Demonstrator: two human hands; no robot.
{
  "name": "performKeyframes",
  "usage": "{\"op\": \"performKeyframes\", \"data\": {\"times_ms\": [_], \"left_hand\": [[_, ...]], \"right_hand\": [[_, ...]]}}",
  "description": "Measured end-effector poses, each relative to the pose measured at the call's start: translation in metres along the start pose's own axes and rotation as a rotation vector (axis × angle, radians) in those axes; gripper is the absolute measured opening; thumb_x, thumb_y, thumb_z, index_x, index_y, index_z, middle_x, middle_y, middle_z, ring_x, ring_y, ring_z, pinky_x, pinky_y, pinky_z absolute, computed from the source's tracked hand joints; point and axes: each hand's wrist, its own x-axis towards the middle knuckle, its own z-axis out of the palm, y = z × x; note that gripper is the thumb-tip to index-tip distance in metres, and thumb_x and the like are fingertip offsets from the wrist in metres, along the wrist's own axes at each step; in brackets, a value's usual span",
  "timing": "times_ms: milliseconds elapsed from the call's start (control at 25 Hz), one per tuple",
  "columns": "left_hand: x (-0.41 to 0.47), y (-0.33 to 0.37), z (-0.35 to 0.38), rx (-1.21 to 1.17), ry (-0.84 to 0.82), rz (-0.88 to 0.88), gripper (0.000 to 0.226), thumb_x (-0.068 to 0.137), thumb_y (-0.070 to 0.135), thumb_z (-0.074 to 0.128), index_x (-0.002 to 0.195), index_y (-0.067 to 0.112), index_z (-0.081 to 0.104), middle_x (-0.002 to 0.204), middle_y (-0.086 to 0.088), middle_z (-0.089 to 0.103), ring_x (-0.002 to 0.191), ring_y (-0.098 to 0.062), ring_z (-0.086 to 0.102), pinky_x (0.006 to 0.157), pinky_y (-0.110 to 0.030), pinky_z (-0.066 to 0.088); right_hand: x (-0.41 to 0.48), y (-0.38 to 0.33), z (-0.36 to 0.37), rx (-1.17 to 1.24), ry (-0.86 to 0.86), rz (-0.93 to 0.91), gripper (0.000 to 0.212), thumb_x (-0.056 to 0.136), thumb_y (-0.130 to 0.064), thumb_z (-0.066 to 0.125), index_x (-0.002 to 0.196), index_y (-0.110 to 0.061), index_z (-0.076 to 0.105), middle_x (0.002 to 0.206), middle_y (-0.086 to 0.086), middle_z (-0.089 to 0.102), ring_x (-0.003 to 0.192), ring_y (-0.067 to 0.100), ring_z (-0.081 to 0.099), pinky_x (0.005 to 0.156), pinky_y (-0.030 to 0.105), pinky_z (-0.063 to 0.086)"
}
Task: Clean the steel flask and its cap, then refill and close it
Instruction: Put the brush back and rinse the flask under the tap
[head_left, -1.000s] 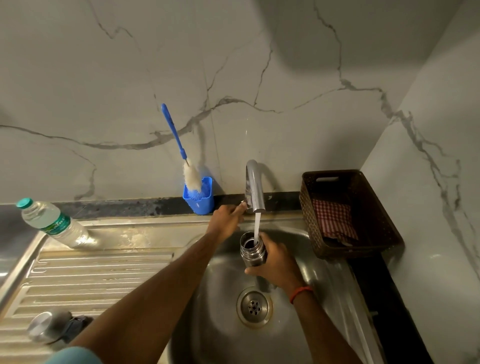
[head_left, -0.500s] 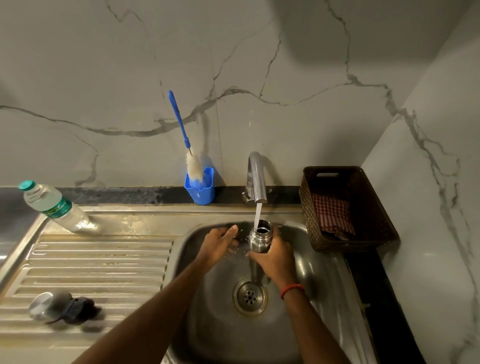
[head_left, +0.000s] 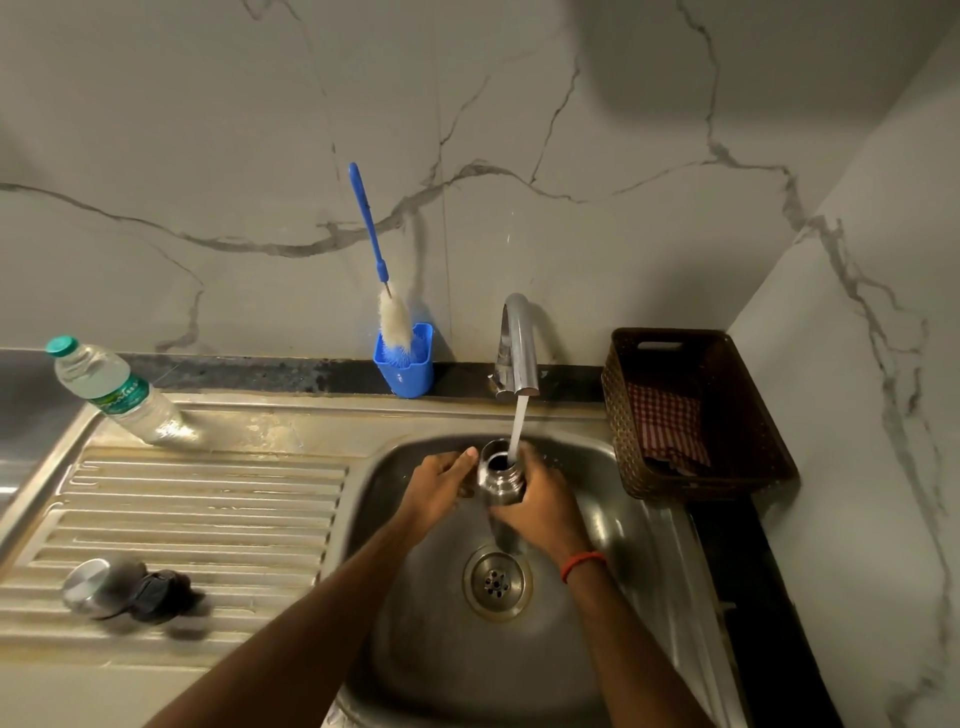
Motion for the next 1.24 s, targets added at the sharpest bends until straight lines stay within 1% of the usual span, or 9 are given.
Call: {"op": "performKeyframes", "data": {"times_ms": [160,440,560,680,840,920,1000,1160,1240], "left_hand": [[0.001,-0.003,-0.002,-0.024,0.003,-0.001,0.034,0.103,0.047,0.049,0.105,0.022,0.072,0.093,0.001,0.077,0.089,-0.016,0.073,0.077,-0.034,0.055],[0.003,-0.001,0.003,-0.066,-0.054,-0.016,0.035,0.104,0.046,0.046,0.104,0.023,0.071,0.097,0.003,0.076,0.095,-0.017,0.072,0.085,-0.039,0.056],[-0.001,0.0,0.007,-0.113,-0.124,-0.052,0.04,0.103,0.056,0.041,0.109,0.029,0.07,0.101,0.006,0.077,0.1,-0.014,0.071,0.091,-0.042,0.054],[-0.014,-0.001,0.012,-0.186,-0.241,-0.109,0.039,0.101,0.06,0.041,0.121,0.035,0.063,0.115,-0.003,0.07,0.106,-0.022,0.067,0.086,-0.039,0.056],[-0.019,-0.01,0.022,-0.25,-0.337,-0.162,0.054,0.095,0.062,0.051,0.146,0.049,0.037,0.127,-0.006,0.061,0.114,-0.028,0.062,0.085,-0.042,0.056],[-0.018,-0.013,0.027,-0.28,-0.32,-0.216,0.051,0.099,0.047,0.052,0.148,0.043,0.037,0.124,-0.009,0.061,0.112,-0.029,0.062,0.086,-0.044,0.055],[-0.018,-0.015,0.033,-0.292,-0.292,-0.267,0.054,0.1,0.046,0.052,0.15,0.038,0.035,0.121,-0.011,0.063,0.108,-0.028,0.065,0.087,-0.044,0.055],[-0.005,-0.02,0.039,-0.276,-0.276,-0.255,0.069,0.098,0.053,0.052,0.151,0.063,0.009,0.131,-0.007,0.055,0.111,-0.029,0.065,0.09,-0.048,0.058],[-0.002,-0.017,0.04,-0.36,-0.292,-0.27,0.064,0.096,0.054,0.056,0.148,0.064,0.019,0.135,-0.01,0.052,0.114,-0.033,0.064,0.092,-0.053,0.058]], "right_hand": [[0.003,-0.001,0.0,0.043,0.017,0.023,0.086,0.065,-0.026,0.091,0.138,-0.028,0.047,0.123,-0.007,0.066,0.114,0.012,0.061,0.095,0.029,0.05],[0.018,0.0,-0.011,0.097,-0.174,-0.009,0.088,0.06,-0.018,0.093,0.136,-0.025,0.048,0.127,-0.006,0.063,0.118,0.015,0.059,0.102,0.039,0.049],[0.017,0.007,-0.015,0.254,-0.146,0.046,0.081,0.063,-0.01,0.091,0.129,-0.032,0.05,0.12,-0.008,0.066,0.112,0.013,0.063,0.093,0.031,0.052],[0.022,0.013,-0.015,0.45,-0.143,0.067,0.069,0.076,-0.005,0.083,0.127,-0.034,0.046,0.117,-0.005,0.068,0.103,0.009,0.068,0.085,0.023,0.056],[0.036,0.008,-0.008,0.436,-0.287,0.196,0.054,0.094,-0.03,0.068,0.132,-0.032,0.03,0.12,-0.003,0.061,0.104,0.016,0.064,0.075,0.019,0.048],[0.046,0.009,0.0,0.36,-0.324,0.258,0.06,0.095,-0.042,0.063,0.141,-0.032,0.026,0.12,-0.003,0.06,0.099,0.014,0.062,0.08,0.026,0.049],[0.056,0.012,0.011,0.336,-0.297,0.314,0.069,0.093,-0.053,0.061,0.148,-0.03,0.025,0.121,-0.001,0.063,0.097,0.015,0.064,0.088,0.037,0.054],[0.056,0.013,0.015,0.411,-0.286,0.488,0.052,0.093,-0.061,0.056,0.136,-0.038,0.038,0.112,0.006,0.064,0.095,0.024,0.066,0.068,0.034,0.054],[0.054,0.023,0.019,0.521,-0.315,0.504,0.045,0.095,-0.055,0.057,0.133,-0.031,0.051,0.115,0.009,0.066,0.101,0.028,0.067,0.074,0.037,0.057]]}}
